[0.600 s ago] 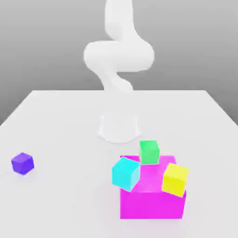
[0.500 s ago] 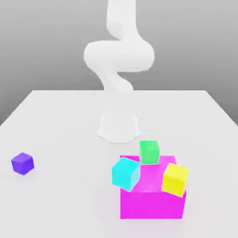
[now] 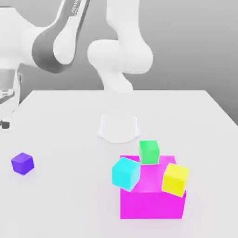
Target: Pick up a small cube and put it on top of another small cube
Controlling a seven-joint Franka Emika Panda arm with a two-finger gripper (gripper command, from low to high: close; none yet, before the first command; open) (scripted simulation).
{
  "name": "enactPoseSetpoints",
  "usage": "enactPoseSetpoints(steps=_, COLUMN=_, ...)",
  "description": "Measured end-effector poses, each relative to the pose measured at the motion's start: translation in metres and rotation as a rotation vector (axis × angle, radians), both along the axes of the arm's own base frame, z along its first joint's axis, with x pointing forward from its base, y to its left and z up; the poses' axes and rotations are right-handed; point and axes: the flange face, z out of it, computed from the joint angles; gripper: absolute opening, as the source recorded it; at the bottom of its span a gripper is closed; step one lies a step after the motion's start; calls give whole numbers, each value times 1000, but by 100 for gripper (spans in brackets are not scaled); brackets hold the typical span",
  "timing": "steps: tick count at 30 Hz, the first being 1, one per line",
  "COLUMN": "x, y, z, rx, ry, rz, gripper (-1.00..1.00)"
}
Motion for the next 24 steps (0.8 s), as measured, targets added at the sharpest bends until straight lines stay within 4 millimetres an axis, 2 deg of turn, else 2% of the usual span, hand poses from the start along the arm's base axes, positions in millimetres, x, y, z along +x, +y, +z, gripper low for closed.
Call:
enactPoseSetpoints(steps=3, x=-54, y=-12, z=-57, rx=76, ry=62, rz=-246, gripper=0)
enactPoseSetpoints(steps=5, x=-64, y=-11, z=-84, rx=94, ry=81, rz=-300, gripper=0)
enactPoseSetpoints(steps=9, x=-67, y=-11, z=-127, rx=99, ry=89, rz=-317, gripper=0)
enactPoseSetpoints(steps=10, x=-68, y=-10, z=-137, rx=99, ry=88, rz=-317, gripper=-100)
enactPoseSetpoints(steps=17, x=-68, y=-10, z=-139, rx=98, ry=87, rz=-318, gripper=-100)
enactPoseSetpoints(steps=23, x=-67, y=-10, z=-85, rx=99, ry=87, rz=-314, gripper=-100)
enactPoseSetpoints(steps=24, x=-56, y=-4, z=-78, rx=99, ry=87, rz=-261, gripper=-100)
